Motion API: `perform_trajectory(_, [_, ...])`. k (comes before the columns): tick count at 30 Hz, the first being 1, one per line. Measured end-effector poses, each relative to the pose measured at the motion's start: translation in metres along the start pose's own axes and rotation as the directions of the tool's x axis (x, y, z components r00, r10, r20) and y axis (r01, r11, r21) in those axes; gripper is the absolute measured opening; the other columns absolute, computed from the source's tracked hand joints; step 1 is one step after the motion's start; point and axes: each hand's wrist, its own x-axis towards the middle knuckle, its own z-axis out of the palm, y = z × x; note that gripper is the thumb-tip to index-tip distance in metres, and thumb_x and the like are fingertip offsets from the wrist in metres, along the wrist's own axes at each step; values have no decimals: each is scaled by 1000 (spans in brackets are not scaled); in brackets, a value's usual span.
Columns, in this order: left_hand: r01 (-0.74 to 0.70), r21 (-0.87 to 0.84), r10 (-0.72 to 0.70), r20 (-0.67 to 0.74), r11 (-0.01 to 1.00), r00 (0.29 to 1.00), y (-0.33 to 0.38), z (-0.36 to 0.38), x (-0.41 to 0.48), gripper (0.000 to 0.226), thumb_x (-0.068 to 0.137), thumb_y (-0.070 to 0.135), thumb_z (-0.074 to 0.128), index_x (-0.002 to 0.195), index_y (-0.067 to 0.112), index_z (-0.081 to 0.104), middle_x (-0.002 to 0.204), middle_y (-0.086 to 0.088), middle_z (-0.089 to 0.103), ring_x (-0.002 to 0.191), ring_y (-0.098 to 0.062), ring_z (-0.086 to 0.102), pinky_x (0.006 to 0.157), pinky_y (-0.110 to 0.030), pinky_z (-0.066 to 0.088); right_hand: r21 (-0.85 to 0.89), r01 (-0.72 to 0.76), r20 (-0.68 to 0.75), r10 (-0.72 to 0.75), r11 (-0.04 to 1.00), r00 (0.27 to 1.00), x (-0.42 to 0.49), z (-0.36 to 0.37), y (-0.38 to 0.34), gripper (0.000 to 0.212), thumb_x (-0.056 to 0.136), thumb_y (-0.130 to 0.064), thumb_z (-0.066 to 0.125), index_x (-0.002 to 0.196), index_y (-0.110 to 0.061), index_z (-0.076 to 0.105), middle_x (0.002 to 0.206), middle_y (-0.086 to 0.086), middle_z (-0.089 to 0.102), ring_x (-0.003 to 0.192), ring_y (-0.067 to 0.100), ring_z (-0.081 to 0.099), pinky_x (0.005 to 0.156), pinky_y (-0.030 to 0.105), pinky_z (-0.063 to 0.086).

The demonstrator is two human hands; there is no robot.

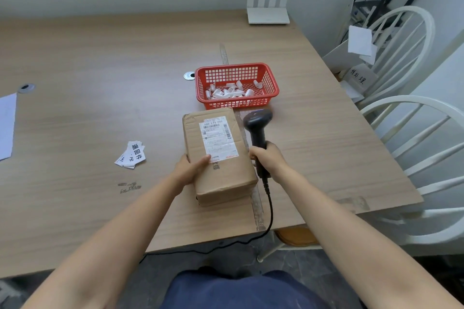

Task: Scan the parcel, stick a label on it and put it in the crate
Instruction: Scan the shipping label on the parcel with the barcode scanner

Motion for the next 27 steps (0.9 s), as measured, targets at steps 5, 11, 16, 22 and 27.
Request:
perform_trajectory(5, [60, -174, -46, 81, 983, 996, -7, -4, 4, 93, 59, 53, 69, 138, 26, 29, 137, -1, 50, 113, -21, 58, 67, -30, 50, -19, 32, -45, -33, 999, 998, -2, 12, -3, 22, 75, -25, 59, 92, -11, 57, 84, 9, 64, 81, 27, 60, 71, 39, 49])
perform_trajectory(11, [74, -324, -32, 133, 943, 991, -6, -9, 11, 84, 70, 31, 72, 137, 19, 22, 103, 11, 51, 92, -10, 57, 87, -40, 50, 59, 22, -92, -17, 998, 996, -1, 17, -4, 59, 57, -59, 61, 94, -14, 65, 96, 9, 72, 92, 26, 67, 87, 51, 53])
perform_trajectory(16, [53, -317, -3, 158, 947, 987, 2, -30, 21, 70, 80, 17, 68, 131, 24, 20, 113, 2, 53, 91, -12, 58, 68, -36, 52, 110, 72, -141, -56, 991, 988, -6, 26, -17, 52, 58, -54, 63, 88, -12, 65, 95, 15, 72, 93, 30, 67, 87, 56, 52])
perform_trajectory(22, [3, -300, 54, 183, 954, 982, 24, -47, 39, 66, 79, 10, 69, 123, 25, 21, 102, 3, 57, 91, -14, 59, 69, -39, 53, -33, 229, -231, -231, 973, 945, -31, 33, -40, 8, 81, -27, 62, 81, -18, 61, 84, 5, 70, 79, 22, 65, 74, 38, 51])
perform_trajectory(27, [-23, -276, 86, 221, 961, 972, 35, -56, 48, 91, 57, 20, 76, 127, 25, 19, 112, -3, 61, 106, -24, 59, 88, -49, 50, 82, 291, -111, -282, 953, 953, -56, 49, -61, 9, 83, -6, 55, 77, -12, 51, 52, -1, 61, 38, 12, 51, 46, 26, 44])
